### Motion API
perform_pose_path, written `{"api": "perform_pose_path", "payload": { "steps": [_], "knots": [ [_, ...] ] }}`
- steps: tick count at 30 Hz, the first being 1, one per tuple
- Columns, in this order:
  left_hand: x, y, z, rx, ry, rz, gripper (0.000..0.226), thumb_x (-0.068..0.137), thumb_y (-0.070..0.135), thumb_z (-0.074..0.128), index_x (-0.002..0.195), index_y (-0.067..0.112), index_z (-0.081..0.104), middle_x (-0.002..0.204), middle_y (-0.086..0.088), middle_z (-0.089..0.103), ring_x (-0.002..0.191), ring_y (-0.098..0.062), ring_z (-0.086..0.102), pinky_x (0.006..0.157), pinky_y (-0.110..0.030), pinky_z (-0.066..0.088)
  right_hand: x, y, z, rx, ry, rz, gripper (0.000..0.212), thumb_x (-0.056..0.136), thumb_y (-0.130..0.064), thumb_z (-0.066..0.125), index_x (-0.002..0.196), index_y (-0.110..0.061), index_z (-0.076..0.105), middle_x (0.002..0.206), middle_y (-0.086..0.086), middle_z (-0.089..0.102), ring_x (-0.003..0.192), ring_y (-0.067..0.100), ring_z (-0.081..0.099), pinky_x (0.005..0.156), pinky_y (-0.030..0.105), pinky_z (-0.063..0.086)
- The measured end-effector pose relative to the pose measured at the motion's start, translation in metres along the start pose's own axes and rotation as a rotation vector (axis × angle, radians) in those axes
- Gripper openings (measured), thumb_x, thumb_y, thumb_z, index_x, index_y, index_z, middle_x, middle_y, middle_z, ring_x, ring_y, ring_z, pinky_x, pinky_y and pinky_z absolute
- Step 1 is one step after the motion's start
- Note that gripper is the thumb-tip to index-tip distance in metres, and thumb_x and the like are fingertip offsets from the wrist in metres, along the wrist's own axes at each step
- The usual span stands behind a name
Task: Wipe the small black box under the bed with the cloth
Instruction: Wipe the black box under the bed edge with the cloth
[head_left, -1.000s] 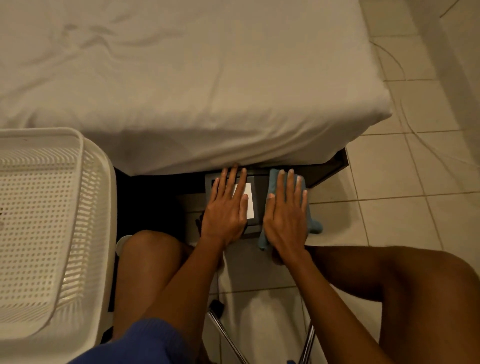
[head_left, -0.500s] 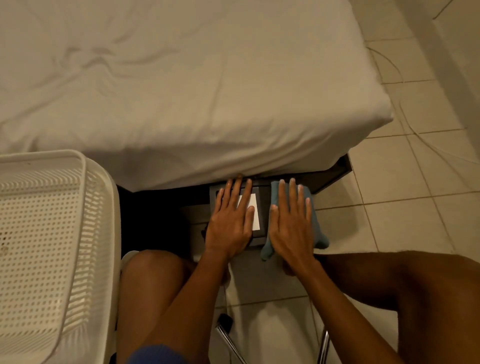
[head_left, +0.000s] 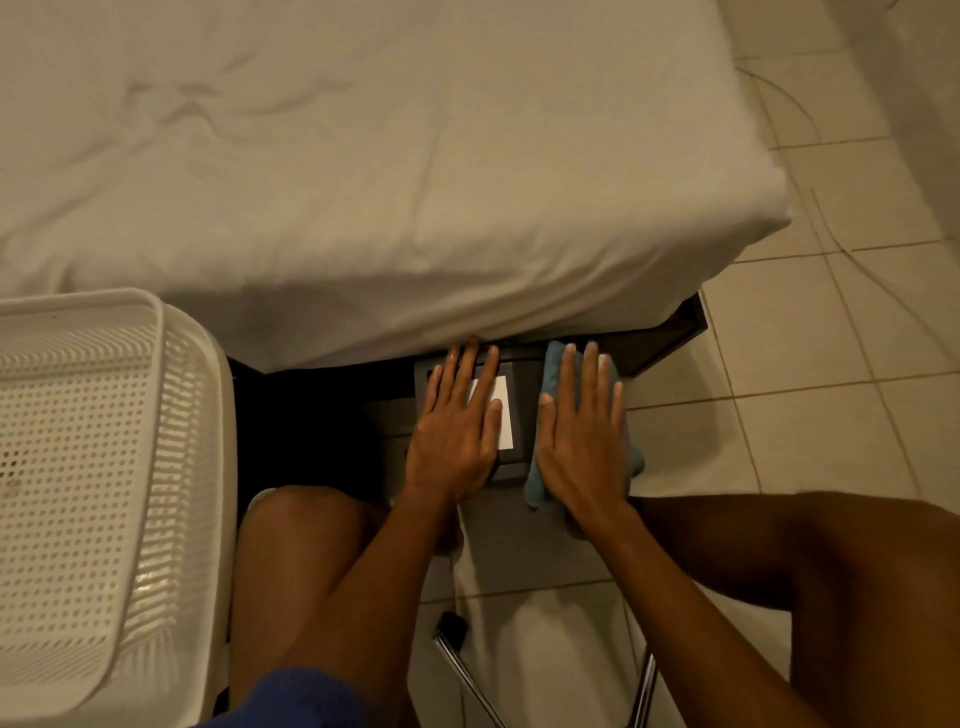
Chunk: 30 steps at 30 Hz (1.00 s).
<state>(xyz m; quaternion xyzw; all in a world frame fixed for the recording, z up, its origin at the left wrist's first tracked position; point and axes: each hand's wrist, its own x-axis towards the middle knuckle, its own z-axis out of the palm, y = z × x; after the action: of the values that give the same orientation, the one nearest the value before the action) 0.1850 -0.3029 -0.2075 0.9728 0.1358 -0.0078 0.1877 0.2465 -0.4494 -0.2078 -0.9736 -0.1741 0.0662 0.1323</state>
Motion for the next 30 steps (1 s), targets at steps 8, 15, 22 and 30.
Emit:
{"api": "perform_pose_path", "payload": {
  "steps": [8,15,22,30],
  "knots": [
    [0.001,-0.001,0.003,0.000,0.022,-0.005,0.058,0.103,0.037,0.027,0.157,0.025,0.010,0.166,-0.001,0.006,0.153,-0.017,-0.002,0.125,-0.038,0.005,0.025,0.008,-0.008,0.088,-0.067,0.011,0.064,0.103,-0.043,0.017,0.160,-0.019,-0.001,0.167,0.013,-0.004,0.154,0.026,-0.009,0.124,0.047,-0.005],
    [0.001,-0.002,0.007,0.007,0.049,0.001,0.058,0.103,0.036,0.028,0.157,0.025,0.012,0.166,-0.003,0.011,0.153,-0.018,0.003,0.124,-0.040,0.011,-0.002,0.027,-0.009,0.087,-0.040,-0.104,0.064,0.105,-0.042,0.023,0.160,-0.023,-0.002,0.167,0.007,-0.012,0.154,0.023,-0.014,0.124,0.043,-0.005],
    [0.002,-0.001,0.006,0.020,0.054,0.004,0.059,0.102,0.038,0.025,0.157,0.024,0.010,0.166,-0.004,0.009,0.153,-0.019,0.002,0.124,-0.041,0.010,0.014,0.021,-0.002,0.042,-0.043,-0.076,0.063,0.106,-0.041,0.022,0.160,-0.020,-0.002,0.167,0.009,-0.009,0.154,0.024,-0.011,0.126,0.048,0.002],
    [0.002,0.000,0.007,0.026,0.042,-0.005,0.060,0.101,0.038,0.026,0.157,0.024,0.012,0.166,-0.004,0.009,0.153,-0.019,0.002,0.124,-0.042,0.012,-0.011,0.020,-0.003,0.013,-0.018,-0.136,0.061,0.104,-0.039,0.020,0.160,-0.017,0.008,0.168,0.011,0.003,0.155,0.024,0.003,0.124,0.049,0.014]
  ]
}}
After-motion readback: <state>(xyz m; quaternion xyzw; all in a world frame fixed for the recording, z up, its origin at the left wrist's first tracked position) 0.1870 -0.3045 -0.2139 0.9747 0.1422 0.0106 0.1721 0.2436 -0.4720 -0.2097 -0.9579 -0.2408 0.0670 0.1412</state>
